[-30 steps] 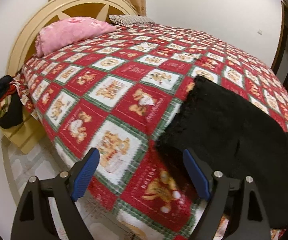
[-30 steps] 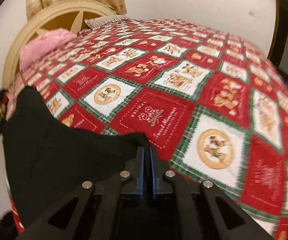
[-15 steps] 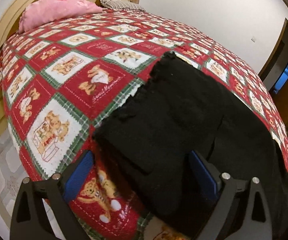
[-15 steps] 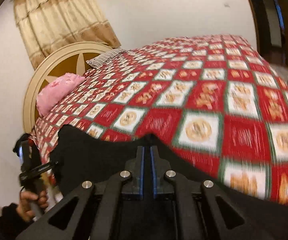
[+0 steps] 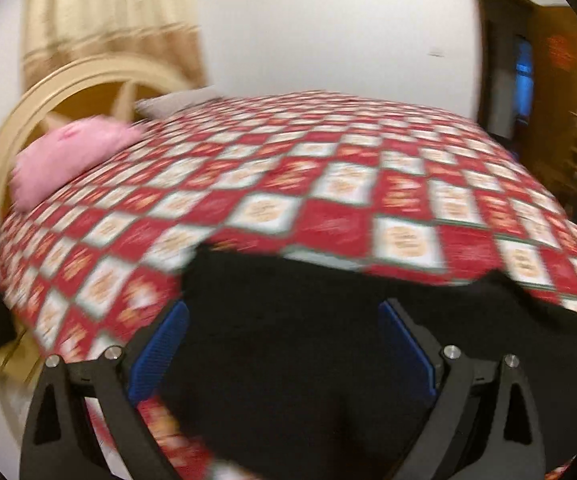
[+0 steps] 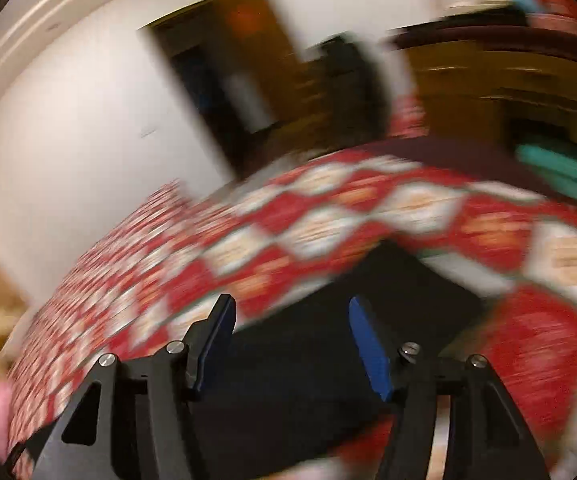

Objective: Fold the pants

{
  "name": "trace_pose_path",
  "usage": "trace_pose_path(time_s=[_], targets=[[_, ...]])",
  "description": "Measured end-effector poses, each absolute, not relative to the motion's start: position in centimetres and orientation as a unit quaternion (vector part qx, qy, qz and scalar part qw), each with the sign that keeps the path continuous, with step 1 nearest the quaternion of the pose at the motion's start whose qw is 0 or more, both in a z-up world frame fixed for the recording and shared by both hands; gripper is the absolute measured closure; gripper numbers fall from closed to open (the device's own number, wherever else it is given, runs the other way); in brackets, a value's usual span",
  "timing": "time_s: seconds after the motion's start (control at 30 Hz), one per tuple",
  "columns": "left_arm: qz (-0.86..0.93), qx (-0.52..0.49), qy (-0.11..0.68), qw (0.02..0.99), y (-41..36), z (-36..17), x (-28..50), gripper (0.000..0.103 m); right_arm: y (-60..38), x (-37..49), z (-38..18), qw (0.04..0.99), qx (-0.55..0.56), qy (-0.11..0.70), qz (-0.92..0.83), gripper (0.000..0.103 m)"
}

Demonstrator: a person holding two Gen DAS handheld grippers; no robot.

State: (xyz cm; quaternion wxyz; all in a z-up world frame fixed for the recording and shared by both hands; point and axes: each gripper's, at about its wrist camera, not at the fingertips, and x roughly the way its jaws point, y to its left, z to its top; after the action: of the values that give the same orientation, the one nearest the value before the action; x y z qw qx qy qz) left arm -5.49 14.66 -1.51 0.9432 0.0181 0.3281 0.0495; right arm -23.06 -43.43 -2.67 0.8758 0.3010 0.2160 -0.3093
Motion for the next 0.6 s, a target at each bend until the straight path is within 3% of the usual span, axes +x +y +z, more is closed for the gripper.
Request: trace_pose_path(time_s=[0.2,0.6], targets=[[-0.035,0.060,0.320,0.945,7.9,-0.5,-4.7,0.005,-49.9,-28.0,-5.4,0.815,0.357,0.235,-0.390,0.042],[-0.052,0.051,0.339,0.938,7.1,-0.9,-4.1,0.005,-47.6,-22.4,-8.3,0.811,0.282,0.340,-0.383,0.042]])
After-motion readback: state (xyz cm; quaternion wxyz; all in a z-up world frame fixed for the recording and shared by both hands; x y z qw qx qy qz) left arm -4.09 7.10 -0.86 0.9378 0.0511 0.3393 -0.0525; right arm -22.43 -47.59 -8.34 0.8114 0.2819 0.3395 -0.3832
